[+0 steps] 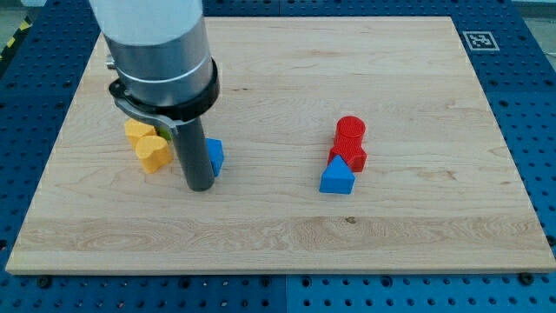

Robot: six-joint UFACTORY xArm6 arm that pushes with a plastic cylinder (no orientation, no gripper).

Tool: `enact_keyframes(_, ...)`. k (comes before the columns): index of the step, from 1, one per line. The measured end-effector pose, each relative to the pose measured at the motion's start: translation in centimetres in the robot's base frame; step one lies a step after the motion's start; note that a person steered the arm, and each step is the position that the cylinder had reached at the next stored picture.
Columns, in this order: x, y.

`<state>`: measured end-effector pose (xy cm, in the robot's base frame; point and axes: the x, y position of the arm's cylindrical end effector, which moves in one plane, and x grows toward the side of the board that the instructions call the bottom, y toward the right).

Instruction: Push the cube into the group of blocks

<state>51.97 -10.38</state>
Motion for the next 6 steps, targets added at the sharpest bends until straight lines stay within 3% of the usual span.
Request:
enact_keyframes(2,1.2,3.0)
enact_keyframes(4,-2.7,3.8)
enact_keyframes(6,-8.1,-0.6)
